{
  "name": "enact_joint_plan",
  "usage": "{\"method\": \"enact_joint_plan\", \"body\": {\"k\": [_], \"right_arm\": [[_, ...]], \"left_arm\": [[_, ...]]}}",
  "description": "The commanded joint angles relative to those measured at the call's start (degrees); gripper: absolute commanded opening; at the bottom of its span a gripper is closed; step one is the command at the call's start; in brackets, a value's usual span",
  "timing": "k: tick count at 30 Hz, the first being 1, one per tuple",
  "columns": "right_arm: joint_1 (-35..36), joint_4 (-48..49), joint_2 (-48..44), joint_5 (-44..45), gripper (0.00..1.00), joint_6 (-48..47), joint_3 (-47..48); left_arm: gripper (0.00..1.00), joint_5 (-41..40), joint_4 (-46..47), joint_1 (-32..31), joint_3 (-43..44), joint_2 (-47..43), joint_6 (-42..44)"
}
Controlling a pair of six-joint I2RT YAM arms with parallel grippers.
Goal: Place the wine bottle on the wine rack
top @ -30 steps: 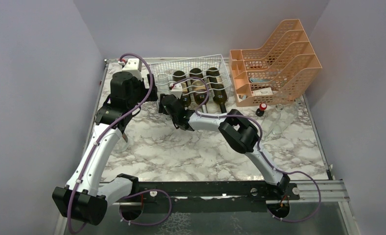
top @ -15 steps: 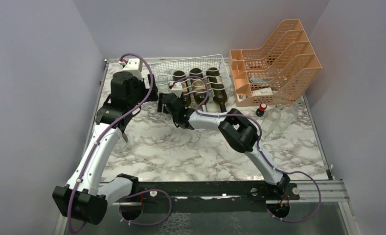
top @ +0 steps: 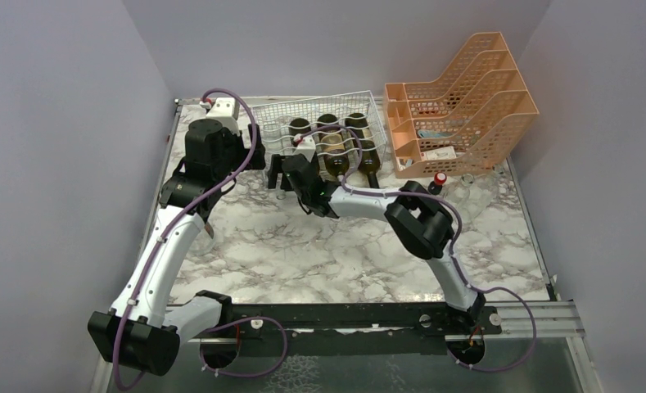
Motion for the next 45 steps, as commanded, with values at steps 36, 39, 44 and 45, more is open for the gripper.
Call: {"method": "enact_joint_plan", "body": {"k": [36,39,44,45], "right_arm": [[-14.6,-39.2,-55.0,-3.1,0.40,-15.0,-30.0],[-15.3,-38.4,-53.4,-6.8,0.32,-15.3,-32.3],[-16.6,-36.1,-46.6,-10.8,0.18,-16.1,-34.0],[-16.7,-36.0,-45.3,-10.8,0.17,-16.3,-33.8]], "left_arm": [[0.96,14.7,13.0,0.1,-5.7,-5.5,-4.1],[0.96,14.8,13.1,0.1,-5.8,-5.4,-4.6],[0.96,15.0,13.0,0.1,-5.7,-5.6,-4.7],[0.96,15.0,13.0,0.1,-5.7,-5.7,-4.7]]}}
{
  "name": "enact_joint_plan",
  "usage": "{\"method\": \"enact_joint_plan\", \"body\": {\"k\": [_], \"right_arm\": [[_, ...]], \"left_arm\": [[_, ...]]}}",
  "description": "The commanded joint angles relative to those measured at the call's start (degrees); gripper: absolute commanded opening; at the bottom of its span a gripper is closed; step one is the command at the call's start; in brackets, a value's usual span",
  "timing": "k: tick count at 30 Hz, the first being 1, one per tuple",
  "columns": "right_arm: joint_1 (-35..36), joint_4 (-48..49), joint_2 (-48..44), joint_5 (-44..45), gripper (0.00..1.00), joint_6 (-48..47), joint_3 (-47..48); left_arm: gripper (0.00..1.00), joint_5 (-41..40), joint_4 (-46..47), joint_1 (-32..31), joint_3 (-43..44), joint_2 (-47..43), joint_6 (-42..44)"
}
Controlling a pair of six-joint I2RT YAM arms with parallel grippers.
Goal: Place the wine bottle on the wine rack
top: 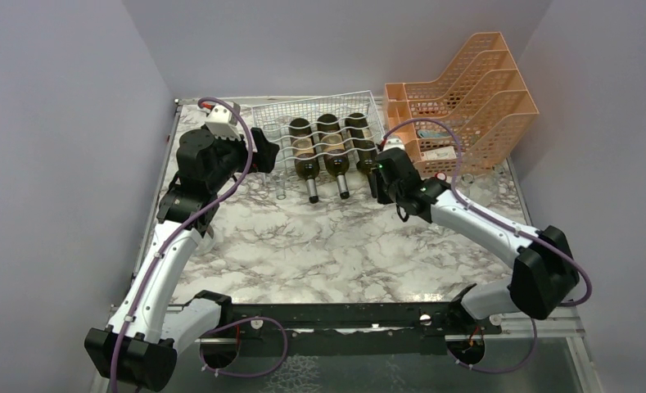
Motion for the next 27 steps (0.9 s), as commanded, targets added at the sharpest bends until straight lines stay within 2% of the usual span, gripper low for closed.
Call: {"method": "enact_joint_plan", "body": {"k": [1,8,15,27], "right_arm": [[-0.8,1.1,5.9,-4.2,0.16,-1.4,-0.6],[-2.9,1.4,12.3,-5.3,0.16,-1.5,1.2],[-4.6,3.9,17.2,-6.2,0.24,-2.2,2.9],[-6.9,7.5,22.0,-6.9,0.25,-2.3,7.5]], "left_arm": [[0.96,1.8,1.8,0.1,-0.1,-0.4,-0.8],[0.96,1.7,1.6,0.1,0.0,-0.2,-0.6],[0.96,1.3,1.3,0.1,0.2,0.0,-0.3],[0.96,1.3,0.8,0.1,0.4,-0.5,-0.2]]}}
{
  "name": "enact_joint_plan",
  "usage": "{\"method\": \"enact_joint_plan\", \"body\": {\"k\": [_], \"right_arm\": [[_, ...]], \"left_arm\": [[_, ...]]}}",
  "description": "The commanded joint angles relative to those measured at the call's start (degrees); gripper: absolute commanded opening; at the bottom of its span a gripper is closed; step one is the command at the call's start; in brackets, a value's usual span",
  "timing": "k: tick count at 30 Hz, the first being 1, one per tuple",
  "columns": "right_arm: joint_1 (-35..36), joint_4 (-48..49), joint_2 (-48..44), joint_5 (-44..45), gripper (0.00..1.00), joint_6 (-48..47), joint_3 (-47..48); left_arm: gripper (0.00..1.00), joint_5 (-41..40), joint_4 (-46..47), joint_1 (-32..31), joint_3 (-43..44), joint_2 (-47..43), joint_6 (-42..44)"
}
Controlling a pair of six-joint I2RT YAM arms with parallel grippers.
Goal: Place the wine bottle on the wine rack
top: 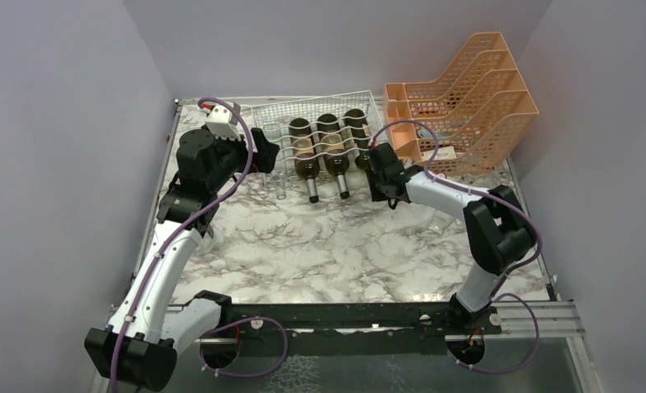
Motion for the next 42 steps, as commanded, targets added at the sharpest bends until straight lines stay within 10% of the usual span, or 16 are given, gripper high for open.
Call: {"method": "enact_joint_plan", "body": {"k": [1,13,23,42], "right_arm": [[-0.5,3.5,0.7,-1.1,0.25,-0.1,2.3],[-0.5,-4.6,-18.0,1.7,0.43,2.5,-2.2],[-0.5,-9.4,-37.5,25.8,0.66,3.2,-1.3],[-0.9,-22.2,-42.2,46.7,0.78,15.2,-4.5]], "left_arm": [[0.96,1.1,0.7,0.1,0.5,-0.5,-0.2],[0.96,2.1,0.4,0.1,1.2,-1.3,0.0],[0.96,4.1,0.6,0.1,2.0,-1.4,-0.3],[0.96,6.4,1.6,0.1,2.1,-0.3,-1.7]]}}
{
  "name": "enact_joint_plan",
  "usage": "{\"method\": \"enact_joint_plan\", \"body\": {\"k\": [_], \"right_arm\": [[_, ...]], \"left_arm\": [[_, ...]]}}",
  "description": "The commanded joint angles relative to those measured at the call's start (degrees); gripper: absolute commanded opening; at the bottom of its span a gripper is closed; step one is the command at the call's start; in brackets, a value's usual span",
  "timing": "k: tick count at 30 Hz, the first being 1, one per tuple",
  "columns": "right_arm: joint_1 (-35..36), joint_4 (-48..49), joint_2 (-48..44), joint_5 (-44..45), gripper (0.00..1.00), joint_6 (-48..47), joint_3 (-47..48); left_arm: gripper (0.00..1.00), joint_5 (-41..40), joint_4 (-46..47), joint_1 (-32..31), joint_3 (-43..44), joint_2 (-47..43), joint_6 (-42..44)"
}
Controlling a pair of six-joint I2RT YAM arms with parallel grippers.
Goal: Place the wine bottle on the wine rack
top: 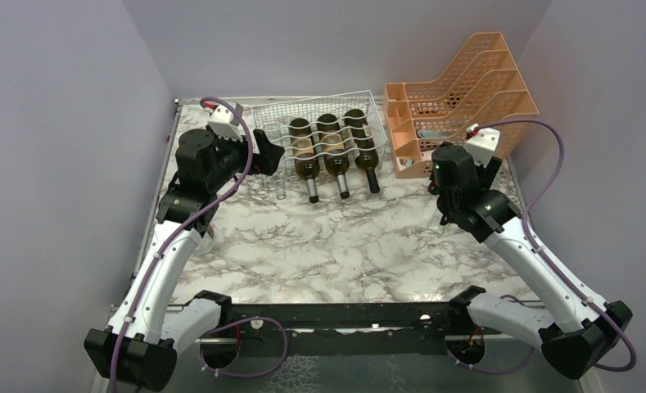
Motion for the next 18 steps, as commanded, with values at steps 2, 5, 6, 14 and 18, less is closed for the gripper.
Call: {"method": "enact_joint_plan", "body": {"k": [2,5,6,14,18], "right_arm": [[-0.8,-6.3,-0.9,4.5,0.78,7.6,-2.7],[-1.1,-5.8,-0.9,2.8,0.70,8.3,-3.9],[-1.2,-5.7,-0.9,2.4,0.65,8.5,-4.3],[-1.3,-1.6,-2.6,-1.5,0.22,0.7,-3.2],[-1.3,2.3,-5.0,-9.3,0.12,-7.3,-2.1]], "left_arm": [[0.96,2.1,1.7,0.1,1.6,-0.1,-1.0],[0.96,2.8,1.9,0.1,1.6,0.1,-1.3],[0.96,2.9,2.1,0.1,1.6,0.1,-1.4],[0.96,7.4,5.5,0.0,0.3,1.2,-4.3],[0.96,9.9,9.4,-0.9,-1.8,2.3,-7.4]]}}
